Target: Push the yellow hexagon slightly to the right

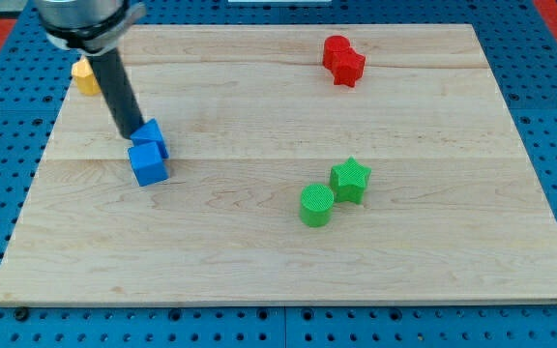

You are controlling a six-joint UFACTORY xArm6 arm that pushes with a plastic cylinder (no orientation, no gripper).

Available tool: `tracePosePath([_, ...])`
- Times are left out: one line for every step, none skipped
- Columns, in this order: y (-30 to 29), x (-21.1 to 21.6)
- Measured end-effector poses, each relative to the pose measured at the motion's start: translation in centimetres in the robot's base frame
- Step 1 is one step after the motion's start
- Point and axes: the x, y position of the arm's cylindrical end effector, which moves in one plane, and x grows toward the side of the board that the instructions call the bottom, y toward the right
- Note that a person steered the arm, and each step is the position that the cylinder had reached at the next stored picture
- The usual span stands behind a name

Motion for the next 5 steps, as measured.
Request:
tracePosePath([-8.2,-4.7])
tracePosePath([-13.0,-7.2])
tracePosePath([-10.5,-8.8])
tracePosePath([-5.7,-8.8])
tracePosePath([-2.9,-8.8])
